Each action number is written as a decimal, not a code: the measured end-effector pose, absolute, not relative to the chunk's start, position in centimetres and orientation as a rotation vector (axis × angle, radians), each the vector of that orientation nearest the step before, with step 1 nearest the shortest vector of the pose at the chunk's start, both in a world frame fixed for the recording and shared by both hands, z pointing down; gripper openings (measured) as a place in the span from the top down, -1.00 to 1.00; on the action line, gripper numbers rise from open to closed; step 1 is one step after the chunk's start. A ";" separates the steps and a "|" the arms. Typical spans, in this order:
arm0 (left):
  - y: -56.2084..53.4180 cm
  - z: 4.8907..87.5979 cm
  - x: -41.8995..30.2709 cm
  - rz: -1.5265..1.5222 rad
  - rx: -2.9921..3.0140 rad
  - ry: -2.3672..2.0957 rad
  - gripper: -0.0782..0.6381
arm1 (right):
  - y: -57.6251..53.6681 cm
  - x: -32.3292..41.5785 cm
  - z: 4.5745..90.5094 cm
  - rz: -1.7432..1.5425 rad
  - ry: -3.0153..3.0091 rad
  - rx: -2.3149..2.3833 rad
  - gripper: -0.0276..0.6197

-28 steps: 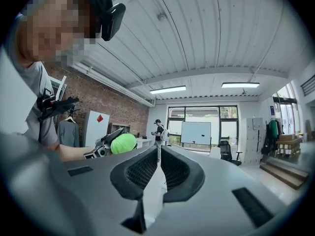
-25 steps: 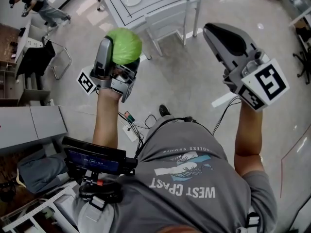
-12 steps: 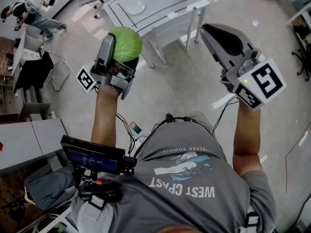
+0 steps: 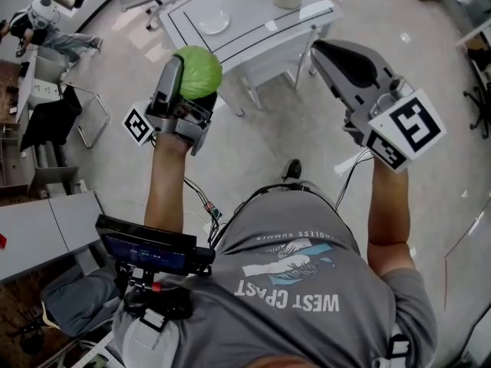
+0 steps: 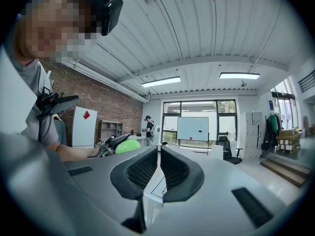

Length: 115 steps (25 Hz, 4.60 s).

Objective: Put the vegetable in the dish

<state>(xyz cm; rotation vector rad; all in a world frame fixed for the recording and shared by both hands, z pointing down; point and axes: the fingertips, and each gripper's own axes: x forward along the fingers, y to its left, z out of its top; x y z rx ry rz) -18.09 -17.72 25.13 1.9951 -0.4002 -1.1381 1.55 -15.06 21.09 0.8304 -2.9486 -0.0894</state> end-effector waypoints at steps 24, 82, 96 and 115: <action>-39.2 29.5 -27.1 -1.050 1.964 -0.497 -0.10 | -34.6 -9.2 23.3 -0.044 -2.911 0.737 0.89; -68.4 71.3 -30.2 0.113 1.638 -0.675 -0.09 | -56.4 -8.0 35.7 0.382 -2.569 1.045 0.89; -70.4 71.0 -30.7 0.607 2.029 -0.769 -0.30 | -57.4 -9.8 36.5 0.407 -2.547 1.047 0.89; -71.0 61.6 -33.3 0.426 2.281 -1.318 -0.56 | -57.5 -10.8 35.7 0.377 -2.626 0.954 0.89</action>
